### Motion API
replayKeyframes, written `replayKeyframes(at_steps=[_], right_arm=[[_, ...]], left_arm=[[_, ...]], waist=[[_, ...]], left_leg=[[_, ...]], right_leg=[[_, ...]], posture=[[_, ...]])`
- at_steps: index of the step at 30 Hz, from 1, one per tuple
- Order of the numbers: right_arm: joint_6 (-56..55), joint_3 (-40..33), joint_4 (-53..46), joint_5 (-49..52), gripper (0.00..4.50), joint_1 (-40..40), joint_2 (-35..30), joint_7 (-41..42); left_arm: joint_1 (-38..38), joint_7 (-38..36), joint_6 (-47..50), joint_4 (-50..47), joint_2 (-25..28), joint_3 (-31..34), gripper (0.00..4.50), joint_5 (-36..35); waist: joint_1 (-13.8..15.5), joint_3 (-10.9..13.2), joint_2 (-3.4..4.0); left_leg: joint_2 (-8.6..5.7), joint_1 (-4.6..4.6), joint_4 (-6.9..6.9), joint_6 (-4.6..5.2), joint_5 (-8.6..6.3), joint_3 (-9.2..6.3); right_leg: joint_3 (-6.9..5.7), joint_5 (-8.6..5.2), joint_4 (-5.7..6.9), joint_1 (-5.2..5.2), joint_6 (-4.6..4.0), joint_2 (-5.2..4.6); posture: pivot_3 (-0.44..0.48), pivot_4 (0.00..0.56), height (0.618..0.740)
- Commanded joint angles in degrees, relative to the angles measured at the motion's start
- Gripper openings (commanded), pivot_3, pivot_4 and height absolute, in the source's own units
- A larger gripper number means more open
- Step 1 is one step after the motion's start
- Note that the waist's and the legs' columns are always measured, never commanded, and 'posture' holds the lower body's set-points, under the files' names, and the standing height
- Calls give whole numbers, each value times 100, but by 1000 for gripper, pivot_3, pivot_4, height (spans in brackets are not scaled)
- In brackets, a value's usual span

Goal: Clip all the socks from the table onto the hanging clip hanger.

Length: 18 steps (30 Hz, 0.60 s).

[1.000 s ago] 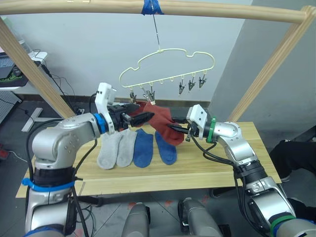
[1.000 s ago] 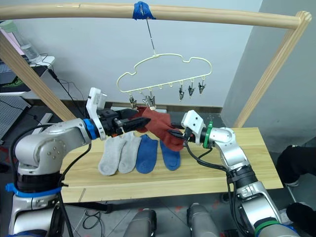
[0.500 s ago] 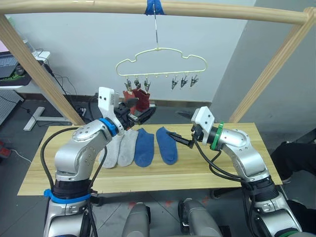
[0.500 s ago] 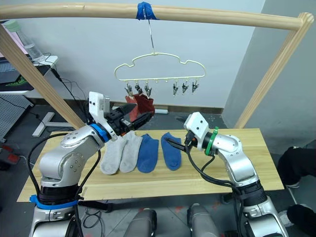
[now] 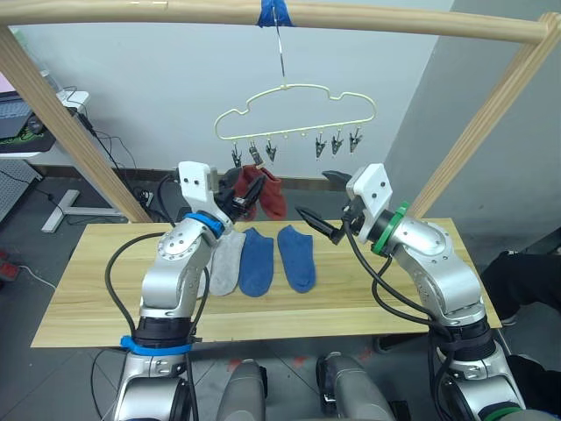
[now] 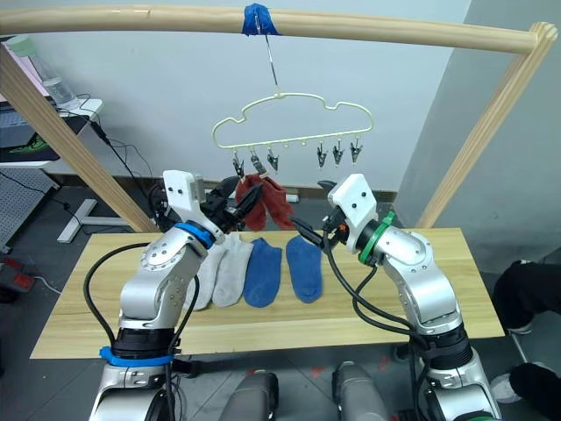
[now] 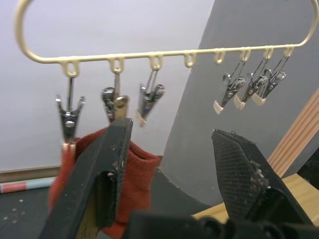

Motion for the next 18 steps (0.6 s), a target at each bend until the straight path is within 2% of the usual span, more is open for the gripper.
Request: replayKeyframes(at_steps=[1, 6, 9, 12, 18], right_arm=[[256, -108, -349, 303, 4500, -395, 65, -42], [362, -110, -312, 345, 4500, -461, 69, -169], [409, -105, -338, 355, 4500, -459, 69, -230], [460, -102, -364, 386, 4500, -461, 82, -291], [506, -62, -416, 411, 4500, -507, 70, -333]], left_arm=[[-380, 120, -352, 320, -179, -111, 2782, 225], [-717, 278, -709, 984, -426, -71, 2782, 392], [-823, 341, -993, 1318, -504, -102, 2220, 518], [-883, 438, -1135, 1538, -561, -90, 1379, 610], [-980, 560, -1342, 1844, -562, -3, 1379, 682]], waist=[[-4, 0, 0], [-5, 0, -1], [-10, 0, -1], [-10, 0, -1], [-21, 0, -1]], left_leg=[[1, 0, 0, 0, 0, -1], [2, -2, -1, 1, 0, -3], [2, -4, -3, 3, -2, -1], [2, -5, -4, 3, -2, -2], [2, -5, -3, 3, -2, -2]], right_leg=[[-1, 0, 1, 0, 0, 3], [-2, 0, -4, 1, 0, 6], [0, 0, -10, 0, 0, 5], [-2, 0, -11, -1, 0, 6], [-1, 0, -10, -1, 1, 6]], posture=[[-8, 178, 740], [-10, 176, 740], [-17, 179, 740], [-22, 180, 740], [-31, 183, 740]])
